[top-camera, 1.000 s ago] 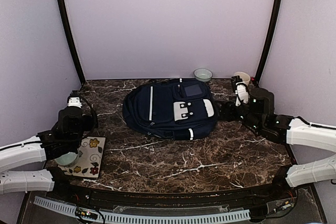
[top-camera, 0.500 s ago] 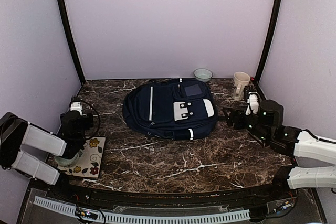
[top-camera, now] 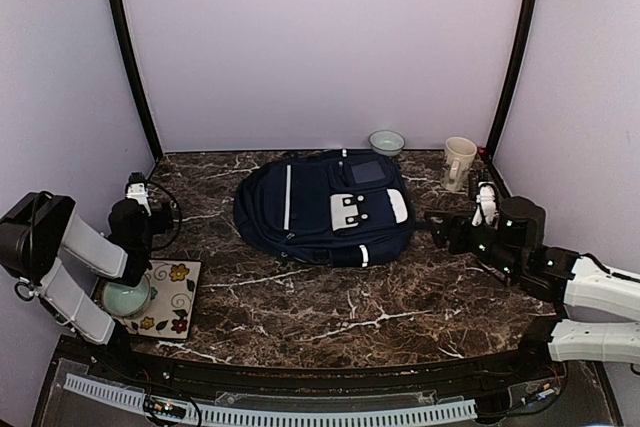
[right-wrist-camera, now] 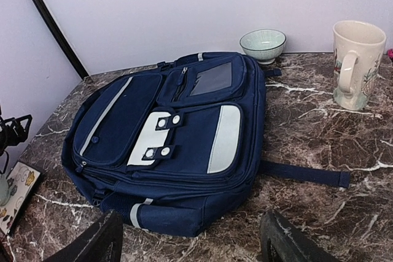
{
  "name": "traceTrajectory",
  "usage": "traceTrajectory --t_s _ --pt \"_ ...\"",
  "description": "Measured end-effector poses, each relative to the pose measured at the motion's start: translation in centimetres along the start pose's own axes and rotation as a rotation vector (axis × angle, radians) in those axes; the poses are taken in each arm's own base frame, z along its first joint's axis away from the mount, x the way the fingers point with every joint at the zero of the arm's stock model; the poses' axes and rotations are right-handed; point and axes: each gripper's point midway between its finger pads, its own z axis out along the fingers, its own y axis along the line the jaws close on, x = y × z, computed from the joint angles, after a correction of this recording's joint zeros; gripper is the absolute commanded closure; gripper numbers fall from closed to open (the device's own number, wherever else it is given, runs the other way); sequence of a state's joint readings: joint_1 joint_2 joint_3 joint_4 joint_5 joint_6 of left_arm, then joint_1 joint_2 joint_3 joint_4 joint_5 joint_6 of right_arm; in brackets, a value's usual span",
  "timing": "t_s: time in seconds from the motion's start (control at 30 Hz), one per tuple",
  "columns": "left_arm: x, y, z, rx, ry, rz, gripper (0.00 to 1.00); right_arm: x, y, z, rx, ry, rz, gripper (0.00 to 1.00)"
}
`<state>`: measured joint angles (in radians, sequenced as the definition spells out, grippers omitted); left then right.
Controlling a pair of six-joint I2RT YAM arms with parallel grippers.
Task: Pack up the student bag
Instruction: Reset both arms
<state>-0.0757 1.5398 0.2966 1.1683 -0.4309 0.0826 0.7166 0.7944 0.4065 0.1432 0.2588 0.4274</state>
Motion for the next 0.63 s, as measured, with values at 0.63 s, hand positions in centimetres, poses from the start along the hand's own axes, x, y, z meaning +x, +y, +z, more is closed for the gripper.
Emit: traceTrajectory --t_s 0.63 --pt "0.8 -1.4 -0.5 0.101 -0.016 -0.025 0.05 0.7 1.4 -3.4 -0.17 -0.039 0.053 0.0"
